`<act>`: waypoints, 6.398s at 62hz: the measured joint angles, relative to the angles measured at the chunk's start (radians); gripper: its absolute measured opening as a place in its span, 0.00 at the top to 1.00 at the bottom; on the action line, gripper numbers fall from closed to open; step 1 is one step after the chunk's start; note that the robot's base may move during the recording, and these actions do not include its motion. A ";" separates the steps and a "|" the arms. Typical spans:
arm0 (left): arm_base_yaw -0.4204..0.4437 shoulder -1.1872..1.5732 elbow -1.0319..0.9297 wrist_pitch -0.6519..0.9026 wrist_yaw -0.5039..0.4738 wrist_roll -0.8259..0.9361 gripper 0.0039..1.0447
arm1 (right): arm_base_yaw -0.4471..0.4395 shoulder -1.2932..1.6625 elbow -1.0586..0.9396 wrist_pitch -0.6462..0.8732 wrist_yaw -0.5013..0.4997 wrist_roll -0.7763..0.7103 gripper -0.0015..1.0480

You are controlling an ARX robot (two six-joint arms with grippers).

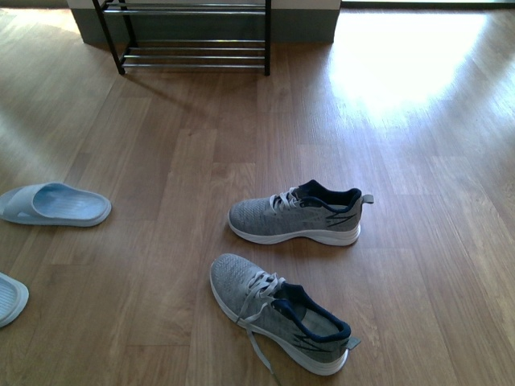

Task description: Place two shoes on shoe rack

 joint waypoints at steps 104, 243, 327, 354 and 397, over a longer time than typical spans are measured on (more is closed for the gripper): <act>-0.346 1.737 1.072 -0.356 0.327 -0.662 0.09 | 0.000 0.000 0.000 0.000 -0.001 0.001 0.09; -0.167 2.495 1.557 -0.112 1.009 -0.565 0.89 | 0.000 0.000 0.000 0.000 -0.002 0.001 0.09; -0.328 0.672 0.370 -0.114 -0.316 0.046 0.99 | 0.000 0.000 0.000 0.000 0.000 0.001 0.09; -0.328 0.672 0.369 -0.114 -0.323 0.047 0.99 | 0.000 0.000 0.000 0.000 -0.003 0.001 0.09; -0.328 0.673 0.369 -0.114 -0.319 0.048 0.99 | -0.092 0.142 0.030 -0.023 -0.287 0.038 0.09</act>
